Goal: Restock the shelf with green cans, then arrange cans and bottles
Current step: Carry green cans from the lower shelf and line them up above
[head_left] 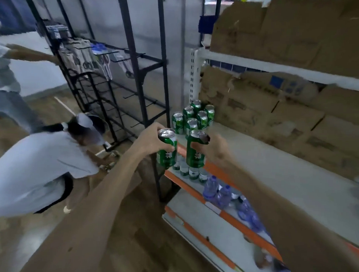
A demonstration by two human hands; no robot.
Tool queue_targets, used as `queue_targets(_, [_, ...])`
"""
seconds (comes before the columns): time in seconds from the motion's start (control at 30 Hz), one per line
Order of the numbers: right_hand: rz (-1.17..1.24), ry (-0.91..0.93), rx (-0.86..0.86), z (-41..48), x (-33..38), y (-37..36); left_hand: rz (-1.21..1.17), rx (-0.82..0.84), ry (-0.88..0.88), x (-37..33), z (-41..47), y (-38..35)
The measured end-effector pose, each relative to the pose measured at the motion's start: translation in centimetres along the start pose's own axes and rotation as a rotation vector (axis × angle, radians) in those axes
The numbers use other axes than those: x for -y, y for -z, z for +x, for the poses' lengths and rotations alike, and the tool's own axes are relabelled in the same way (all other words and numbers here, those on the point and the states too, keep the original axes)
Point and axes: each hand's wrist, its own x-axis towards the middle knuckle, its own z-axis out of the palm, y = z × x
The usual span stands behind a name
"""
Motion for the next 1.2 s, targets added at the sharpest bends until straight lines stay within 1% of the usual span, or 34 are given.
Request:
queue_targets(0.1, [-0.029, -0.068, -0.122, 2.5, 1.7, -0.5, 0.001, 0.065, -0.085, 0.6, 4.6, 1.6])
queue_targets(0.2, [0.031, -0.149, -0.213, 3.7, 1.9, -0.3, 0.031, 0.116, -0.194, -0.2, 8.5, 1.4])
queue_targets(0.27, [0.026, -0.195, -0.261, 4.2, 1.4, 0.1, 0.016, 0.169, -0.257, -1.2, 10.5, 0.3])
queue_targets(0.33, [0.038, -0.250, -0.317, 4.9, -0.2, 1.0, -0.016, 0.247, -0.283, -2.6, 12.1, -1.4])
queue_targets(0.4, [0.001, -0.304, -0.384, 5.0, -1.3, 2.4, -0.024, 0.327, -0.317, -4.0, 13.8, -3.3])
queue_targets(0.5, [-0.057, -0.390, -0.481, 4.9, -3.1, 4.6, 0.023, 0.355, -0.406, -5.7, 16.5, -6.3])
queue_targets(0.57, [-0.076, -0.427, -0.525, 5.9, -5.0, 5.6, 0.039, 0.368, -0.431, -6.5, 18.5, -7.9])
queue_targets(0.73, [0.008, -0.466, -0.574, 11.1, -9.2, 6.3, 0.045, 0.400, -0.458, -7.3, 24.4, -10.5])
queue_targets(0.97, [0.017, -0.489, -0.513, 17.5, -11.6, 5.2, 0.115, 0.364, -0.452, -7.4, 31.8, -13.0])
queue_targets(1.2, [0.056, -0.517, -0.581, 23.3, -14.1, 4.1, 0.203, 0.355, -0.524, -7.6, 37.9, -16.6])
